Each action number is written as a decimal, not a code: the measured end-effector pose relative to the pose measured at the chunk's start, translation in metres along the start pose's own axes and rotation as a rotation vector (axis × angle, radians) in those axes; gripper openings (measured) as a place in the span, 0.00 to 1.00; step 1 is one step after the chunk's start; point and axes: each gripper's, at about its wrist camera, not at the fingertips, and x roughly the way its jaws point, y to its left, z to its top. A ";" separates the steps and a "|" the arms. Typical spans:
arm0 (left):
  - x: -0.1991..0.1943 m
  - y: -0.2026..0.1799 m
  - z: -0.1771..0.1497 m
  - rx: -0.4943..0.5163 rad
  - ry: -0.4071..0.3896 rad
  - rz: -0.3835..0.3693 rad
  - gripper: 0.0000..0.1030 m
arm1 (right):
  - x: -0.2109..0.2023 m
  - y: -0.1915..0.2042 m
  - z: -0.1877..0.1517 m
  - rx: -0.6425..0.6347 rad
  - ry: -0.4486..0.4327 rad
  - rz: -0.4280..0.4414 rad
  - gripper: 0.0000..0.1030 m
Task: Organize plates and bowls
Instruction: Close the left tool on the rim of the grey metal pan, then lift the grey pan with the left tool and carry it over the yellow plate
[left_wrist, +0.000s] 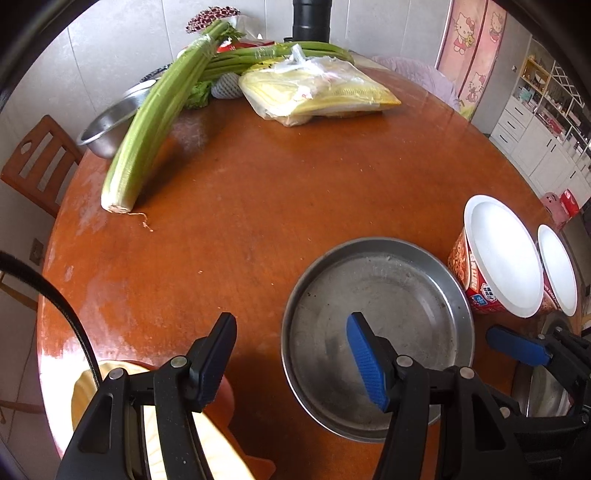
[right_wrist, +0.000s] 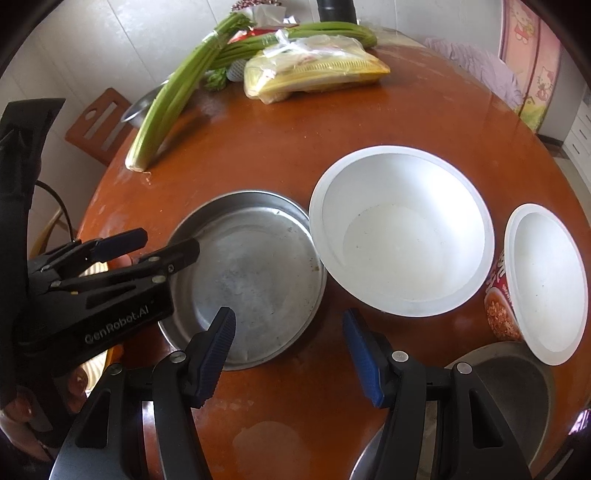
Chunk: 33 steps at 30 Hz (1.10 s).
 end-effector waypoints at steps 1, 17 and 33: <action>0.002 -0.001 0.000 0.002 0.003 -0.005 0.60 | 0.002 0.001 0.001 -0.003 0.008 -0.003 0.60; 0.018 -0.006 -0.005 0.006 0.038 -0.037 0.33 | 0.019 0.008 0.005 -0.043 0.044 -0.051 0.41; -0.017 -0.002 -0.015 -0.013 -0.011 -0.024 0.33 | -0.004 0.015 -0.001 -0.077 -0.009 0.009 0.41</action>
